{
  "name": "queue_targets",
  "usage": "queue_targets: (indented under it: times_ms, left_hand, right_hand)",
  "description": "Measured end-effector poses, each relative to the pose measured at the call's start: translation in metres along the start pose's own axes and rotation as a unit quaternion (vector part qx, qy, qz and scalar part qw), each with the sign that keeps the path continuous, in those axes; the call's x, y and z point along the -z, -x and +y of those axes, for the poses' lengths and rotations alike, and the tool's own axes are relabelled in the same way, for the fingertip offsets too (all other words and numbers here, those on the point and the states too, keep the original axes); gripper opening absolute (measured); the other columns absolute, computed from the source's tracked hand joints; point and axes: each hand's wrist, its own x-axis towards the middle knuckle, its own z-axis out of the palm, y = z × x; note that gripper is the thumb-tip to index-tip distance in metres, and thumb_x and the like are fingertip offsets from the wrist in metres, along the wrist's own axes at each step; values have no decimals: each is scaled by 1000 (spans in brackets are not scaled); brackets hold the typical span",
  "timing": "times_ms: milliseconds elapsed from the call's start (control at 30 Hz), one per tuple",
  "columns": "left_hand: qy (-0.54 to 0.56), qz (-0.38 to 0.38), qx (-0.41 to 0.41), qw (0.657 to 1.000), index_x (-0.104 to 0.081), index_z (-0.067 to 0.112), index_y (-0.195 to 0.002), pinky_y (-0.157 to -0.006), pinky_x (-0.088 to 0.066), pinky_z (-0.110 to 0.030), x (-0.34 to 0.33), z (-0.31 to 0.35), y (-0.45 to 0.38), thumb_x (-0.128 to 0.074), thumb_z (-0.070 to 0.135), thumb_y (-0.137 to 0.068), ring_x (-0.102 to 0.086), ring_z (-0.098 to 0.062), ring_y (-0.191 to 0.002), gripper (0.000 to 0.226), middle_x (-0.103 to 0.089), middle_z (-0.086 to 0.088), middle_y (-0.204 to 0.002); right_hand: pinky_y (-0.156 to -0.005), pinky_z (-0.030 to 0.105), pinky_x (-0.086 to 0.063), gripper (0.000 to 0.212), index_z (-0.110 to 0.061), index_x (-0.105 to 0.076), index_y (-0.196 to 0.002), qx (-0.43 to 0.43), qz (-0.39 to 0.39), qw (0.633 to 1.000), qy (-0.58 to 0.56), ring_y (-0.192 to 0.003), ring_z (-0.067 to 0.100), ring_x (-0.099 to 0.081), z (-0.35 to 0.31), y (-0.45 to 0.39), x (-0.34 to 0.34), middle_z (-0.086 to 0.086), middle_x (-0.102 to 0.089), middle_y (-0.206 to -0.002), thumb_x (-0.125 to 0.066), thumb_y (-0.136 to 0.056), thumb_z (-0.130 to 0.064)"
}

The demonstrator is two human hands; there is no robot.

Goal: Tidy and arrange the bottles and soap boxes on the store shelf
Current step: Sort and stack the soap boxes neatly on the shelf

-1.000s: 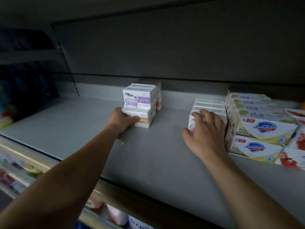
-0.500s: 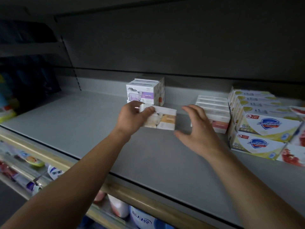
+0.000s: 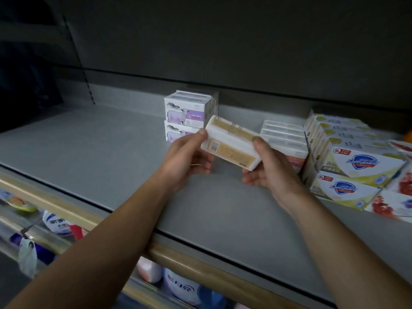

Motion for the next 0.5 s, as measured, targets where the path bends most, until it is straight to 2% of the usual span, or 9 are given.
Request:
queue_targets:
  times_ms: [100,233,333,400,433,500]
  left_hand:
    - [-48,9,-16,999,-71,13,-81,-48,-48,-27,-2,-2,2,-59,64,-76,-57,-21,-51,52,-63,-12,-61]
    - [-65,28,-19,997,-70,5,-92,-47,-46,-26,-2,-1,2,-57,60,-79,-55,-19,-48,58,-62,-11,-59]
    - [-48,22,-12,999,-66,9,-99,-47,-43,-26,-2,-1,2,-55,62,-79,-50,-20,-47,58,-61,-9,-60]
    - [-15,2,8,1000,-63,16,-96,-47,-43,-26,-3,0,2,-51,66,-81,-50,-21,-45,54,-62,-9,-63]
    - [3,-10,20,1000,-64,18,-95,-46,-45,-26,-3,1,1,-48,67,-83,-52,-21,-44,53,-63,-8,-64]
    - [20,-30,38,999,-65,19,-98,-46,-51,-27,-4,1,1,-50,64,-85,-58,-20,-45,50,-67,-8,-70]
  right_hand:
    - [-49,26,-52,67,-15,-71,-89,-86,-5,996,-4,-51,18,-66,0,2,2,7,-68,-60,-41,-81,-74]
    - [-49,27,-51,61,-15,-72,-90,-116,-25,992,-38,-50,17,-63,0,2,-1,7,-67,-61,-42,-89,-69]
    - [-52,28,-52,40,-21,-70,-98,-68,-11,996,-49,-52,16,-62,0,2,-1,6,-71,-78,-57,-88,-58]
    - [-55,26,-53,23,-26,-67,-103,3,-9,999,-32,-55,14,-63,1,3,1,5,-70,-95,-67,-88,-42]
    - [-58,24,-53,22,-29,-65,-107,45,-6,999,-9,-59,11,-66,1,5,2,1,-69,-102,-72,-86,-31]
    - [-65,18,-53,53,-38,-58,-120,125,-2,989,82,-76,6,-69,1,7,4,-9,-67,-109,-78,-78,-12]
